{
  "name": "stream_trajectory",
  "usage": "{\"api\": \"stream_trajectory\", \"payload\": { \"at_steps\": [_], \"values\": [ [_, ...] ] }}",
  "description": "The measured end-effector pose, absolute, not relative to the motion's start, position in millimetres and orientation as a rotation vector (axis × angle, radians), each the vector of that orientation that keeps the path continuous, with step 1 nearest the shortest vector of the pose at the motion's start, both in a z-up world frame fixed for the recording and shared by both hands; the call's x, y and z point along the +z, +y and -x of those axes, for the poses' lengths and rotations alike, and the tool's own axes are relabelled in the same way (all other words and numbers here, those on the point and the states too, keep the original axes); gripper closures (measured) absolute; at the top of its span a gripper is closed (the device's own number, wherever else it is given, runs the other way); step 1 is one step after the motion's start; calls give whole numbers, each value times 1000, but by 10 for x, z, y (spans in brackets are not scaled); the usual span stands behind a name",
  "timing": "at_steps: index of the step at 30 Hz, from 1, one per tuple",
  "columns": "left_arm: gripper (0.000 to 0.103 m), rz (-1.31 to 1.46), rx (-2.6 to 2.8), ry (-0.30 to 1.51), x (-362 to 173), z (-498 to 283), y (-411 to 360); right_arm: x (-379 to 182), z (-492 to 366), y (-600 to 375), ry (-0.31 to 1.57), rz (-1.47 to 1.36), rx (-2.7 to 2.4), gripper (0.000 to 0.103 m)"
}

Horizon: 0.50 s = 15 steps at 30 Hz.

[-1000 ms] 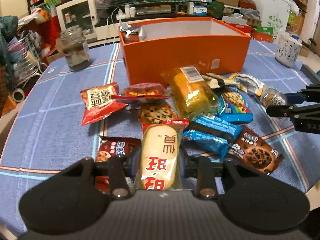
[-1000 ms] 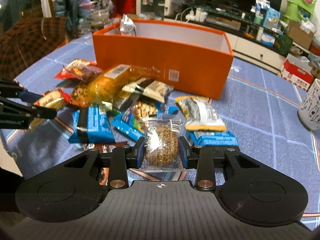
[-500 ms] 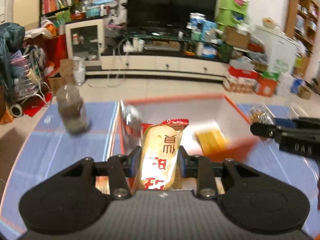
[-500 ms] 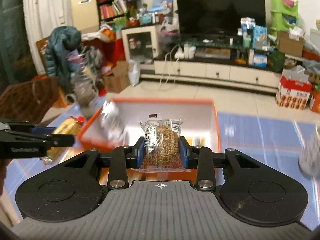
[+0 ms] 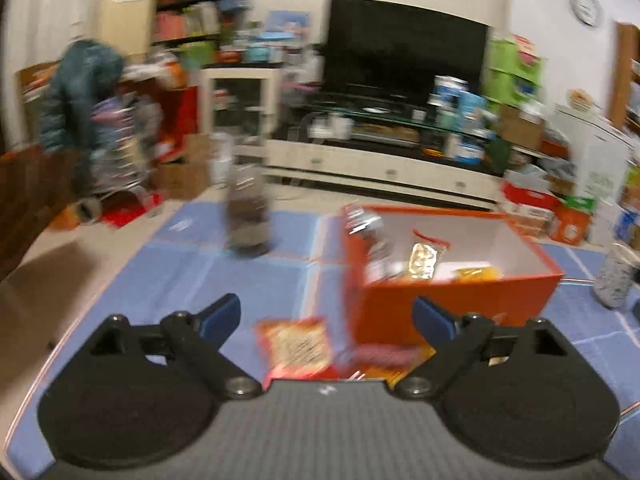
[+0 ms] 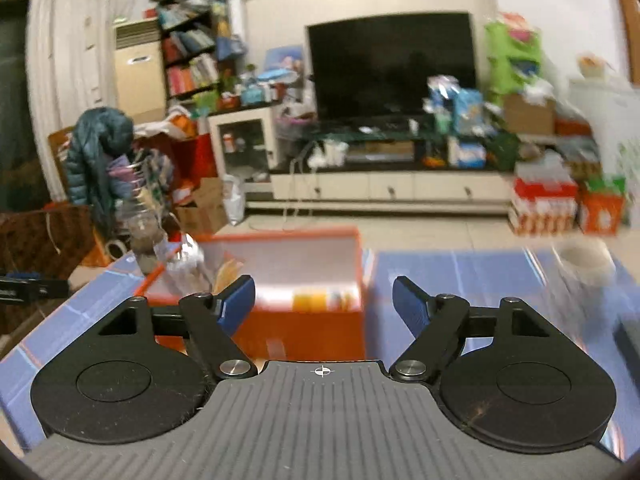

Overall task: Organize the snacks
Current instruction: 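Carry both snacks over the orange box and open both tools to release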

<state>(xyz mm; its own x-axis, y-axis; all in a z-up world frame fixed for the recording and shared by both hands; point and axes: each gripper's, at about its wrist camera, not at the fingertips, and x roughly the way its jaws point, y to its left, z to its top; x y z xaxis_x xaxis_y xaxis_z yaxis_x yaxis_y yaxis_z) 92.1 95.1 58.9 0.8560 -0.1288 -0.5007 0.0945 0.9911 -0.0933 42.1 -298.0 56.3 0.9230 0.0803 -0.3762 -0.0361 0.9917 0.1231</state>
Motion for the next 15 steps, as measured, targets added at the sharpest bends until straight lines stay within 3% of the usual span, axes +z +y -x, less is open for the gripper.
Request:
{"api": "stream_trajectory", "payload": {
  "at_steps": [4,15],
  "values": [
    [10,94,-65,548,288,-696,1208,298,-157,-3049,414,-144,54,29],
    [9,4,-94,629,-10,-693,1193,-37,-645,-2984,498,34,75,26]
  ]
}}
